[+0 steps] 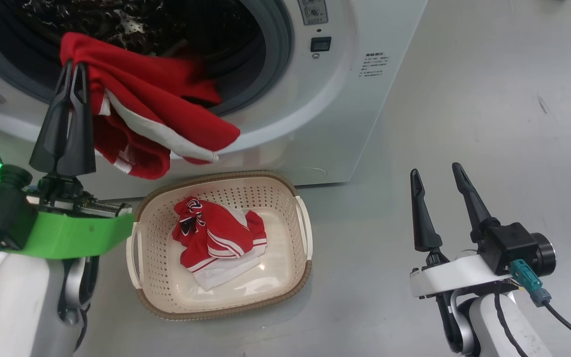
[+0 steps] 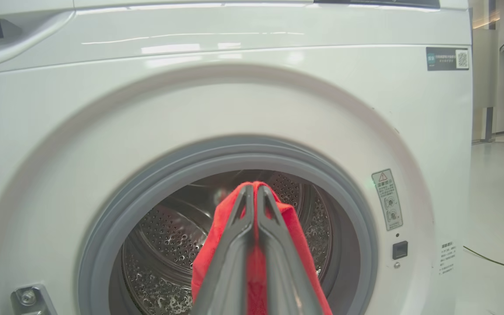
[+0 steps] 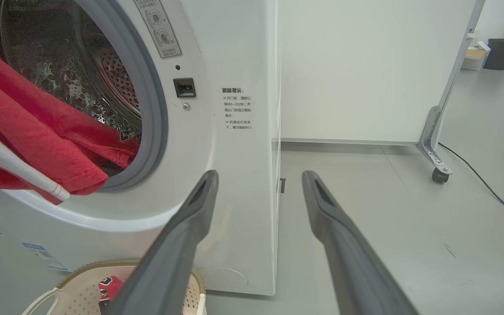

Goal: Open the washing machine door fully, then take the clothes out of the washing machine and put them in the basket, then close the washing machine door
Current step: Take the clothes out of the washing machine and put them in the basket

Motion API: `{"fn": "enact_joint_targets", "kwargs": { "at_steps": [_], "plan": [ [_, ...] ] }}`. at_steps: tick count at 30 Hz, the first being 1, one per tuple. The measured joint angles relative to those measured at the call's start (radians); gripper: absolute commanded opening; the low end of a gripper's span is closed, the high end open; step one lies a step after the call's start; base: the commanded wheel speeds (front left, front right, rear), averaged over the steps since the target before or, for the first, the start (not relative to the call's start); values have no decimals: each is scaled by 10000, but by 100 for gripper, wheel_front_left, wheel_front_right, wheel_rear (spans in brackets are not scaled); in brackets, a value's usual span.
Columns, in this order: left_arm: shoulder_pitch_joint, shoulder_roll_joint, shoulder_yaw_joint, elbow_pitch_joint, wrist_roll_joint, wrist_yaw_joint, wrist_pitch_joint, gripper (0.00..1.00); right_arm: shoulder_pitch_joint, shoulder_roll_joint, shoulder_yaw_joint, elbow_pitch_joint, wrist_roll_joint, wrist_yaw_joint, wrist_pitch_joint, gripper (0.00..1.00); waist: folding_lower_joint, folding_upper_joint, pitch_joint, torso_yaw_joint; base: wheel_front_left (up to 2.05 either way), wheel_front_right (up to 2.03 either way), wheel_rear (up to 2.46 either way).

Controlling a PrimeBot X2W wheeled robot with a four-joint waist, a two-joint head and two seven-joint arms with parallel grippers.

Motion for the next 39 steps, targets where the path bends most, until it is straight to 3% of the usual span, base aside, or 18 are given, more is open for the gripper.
{"fn": "enact_joint_targets", "kwargs": {
  "at_steps": [12,24,39],
  "plan": [
    [1446,-278,-477,-1129,-121,36,282,0,319,13,105,-6,-13,100,0,100,0,0,-409,326,0,0,0],
    [2818,-614,-1465,161,-617,56,1149,0,341,21,399,-105,-69,265,0,100,0,0,-204,26,0,0,0],
    [1887,-915,-1488,3037,-803,-13,1590,0,-15,36,629,-491,-88,263,0,100,0,0,861,-698,0,0,0]
  ]
}}
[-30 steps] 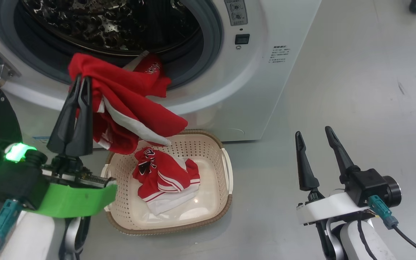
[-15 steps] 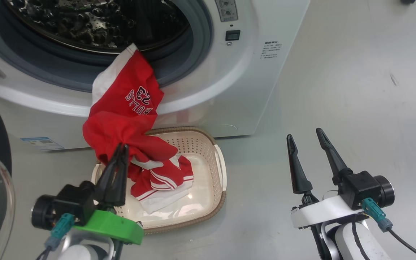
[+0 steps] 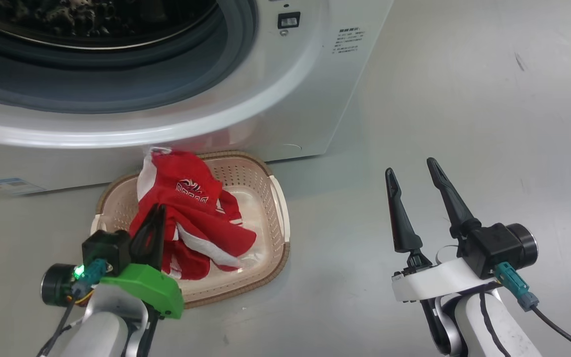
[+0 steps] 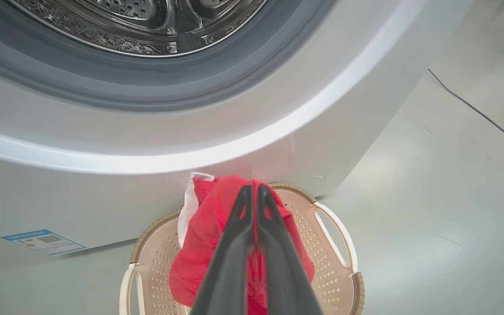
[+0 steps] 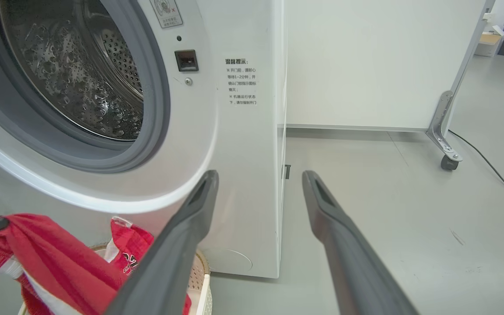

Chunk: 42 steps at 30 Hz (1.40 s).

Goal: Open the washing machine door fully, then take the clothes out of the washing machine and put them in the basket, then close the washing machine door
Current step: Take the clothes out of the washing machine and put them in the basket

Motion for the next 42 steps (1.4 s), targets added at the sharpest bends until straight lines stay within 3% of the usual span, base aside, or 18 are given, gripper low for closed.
{"fn": "enact_joint_targets", "kwargs": {
  "at_steps": [16,27,28,29,30,31,32,42],
  "plan": [
    [-1794,107,339,4052,-393,-472,788,0,-765,13,393,-332,6,2,-2,100,0,0,1517,-1050,0,0,0],
    [-2879,109,173,5490,-167,-790,577,1,-1120,33,491,-571,192,-25,-2,100,0,0,2429,-1516,0,0,0],
    [-2941,119,157,5620,-75,-802,466,32,-1146,35,499,-564,192,-25,-2,100,0,0,2479,-1527,0,0,0],
    [-2993,104,180,5766,-59,-800,424,49,-1154,40,493,-560,192,-27,-2,100,0,0,2517,-1530,0,0,0],
    [-3030,92,192,5898,-61,-802,418,75,-1165,38,502,-546,196,-27,-2,100,0,0,2536,-1521,0,0,0],
    [-3059,79,186,5985,-59,-807,295,94,-1174,40,499,-529,203,-29,-2,100,1,0,2542,-1502,0,0,0],
    [-3101,67,205,6050,-59,-809,165,100,-1192,42,493,-522,205,-40,-2,100,1,0,2539,-1477,0,0,0],
    [-3441,-58,176,6642,144,-917,-819,100,-1341,44,414,-313,278,-104,-2,100,1,0,2262,-1205,0,0,0]
  ]
}}
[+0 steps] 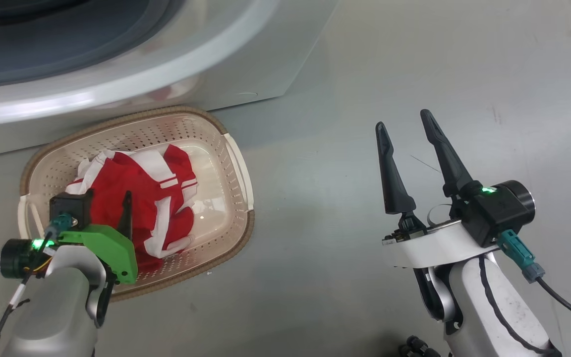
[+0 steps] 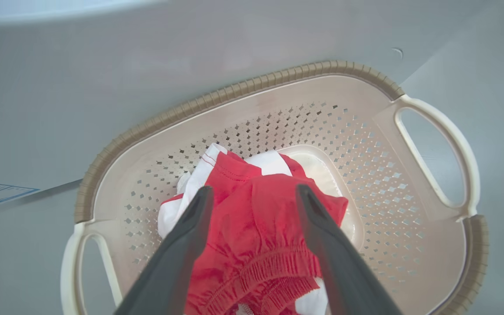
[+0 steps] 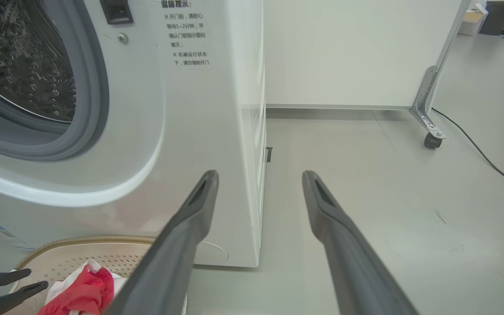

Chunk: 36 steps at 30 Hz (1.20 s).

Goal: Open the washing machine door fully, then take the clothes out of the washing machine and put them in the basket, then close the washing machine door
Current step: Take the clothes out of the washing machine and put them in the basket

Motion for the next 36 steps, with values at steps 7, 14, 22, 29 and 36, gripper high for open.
{"fn": "enact_joint_targets", "kwargs": {
  "at_steps": [7,14,22,29,36],
  "plan": [
    [-12,-150,140,-75,21,-165,-769,100,-1,-2,-372,244,-117,-75,0,100,0,0,-362,392,0,0,0],
    [23,-230,637,-531,-119,-163,-863,100,7,-12,-608,476,-217,-75,0,100,0,0,-818,820,0,0,0],
    [106,-523,1294,-2750,-44,-161,-859,100,196,-194,-947,744,-280,-75,0,100,0,0,-1643,1420,0,0,0],
    [1133,-520,1772,-4431,228,-161,-859,100,642,-257,-1028,938,-282,-73,0,100,0,0,-2610,1920,0,0,0],
    [2118,-466,1833,-5311,602,-67,-859,100,1013,-347,-1099,1007,-282,-58,0,100,0,0,-3462,2205,0,0,0]
  ]
}}
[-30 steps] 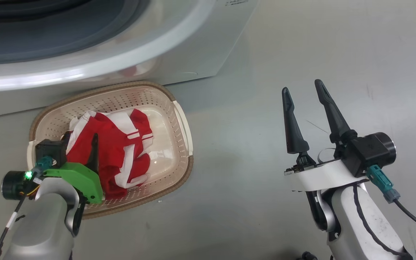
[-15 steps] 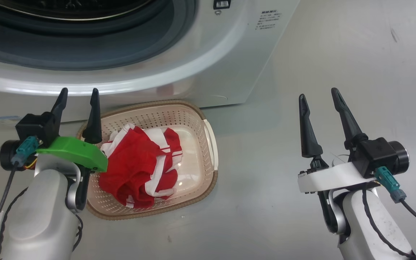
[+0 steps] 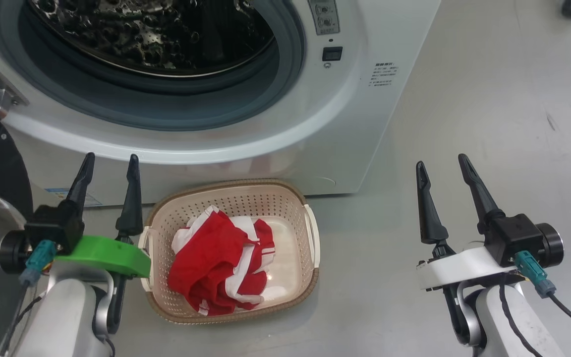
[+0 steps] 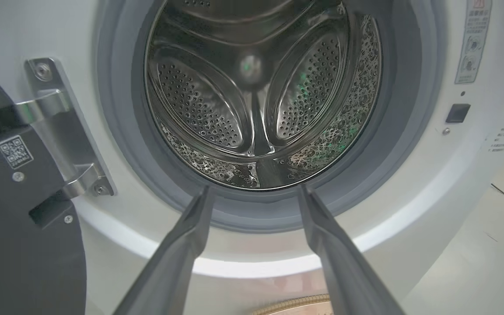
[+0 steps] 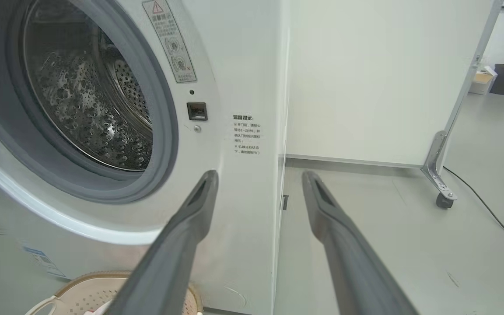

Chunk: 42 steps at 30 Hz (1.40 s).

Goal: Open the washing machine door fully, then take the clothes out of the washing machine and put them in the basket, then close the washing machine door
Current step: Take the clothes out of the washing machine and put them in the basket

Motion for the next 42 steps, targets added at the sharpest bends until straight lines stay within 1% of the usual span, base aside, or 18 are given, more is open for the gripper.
{"fn": "enact_joint_targets", "kwargs": {
  "at_steps": [8,13,14,18,23,34,42],
  "plan": [
    [1330,52,8,-642,167,410,0,100,576,13,-42,100,10,65,0,100,0,0,-929,164,0,0,0],
    [2219,82,8,-821,167,462,0,100,1029,71,-58,136,54,67,2,100,0,0,-1449,193,0,0,0],
    [2358,104,-8,-867,171,531,0,100,1123,84,-58,136,71,67,2,100,0,0,-1542,191,0,0,0],
    [2832,278,-119,-1072,328,568,73,100,1445,94,-71,138,105,67,2,100,0,0,-1882,161,0,0,0],
    [3258,320,-153,-1432,339,660,178,100,1758,102,-167,119,119,67,2,100,0,0,-2231,94,0,0,0],
    [3871,479,-125,-2155,612,888,545,100,2138,102,-238,6,121,65,2,100,0,0,-2638,-46,0,0,0],
    [4150,564,-69,-2723,702,949,738,100,2196,104,-217,-159,132,65,2,100,0,0,-2620,-100,0,0,0]
  ]
}}
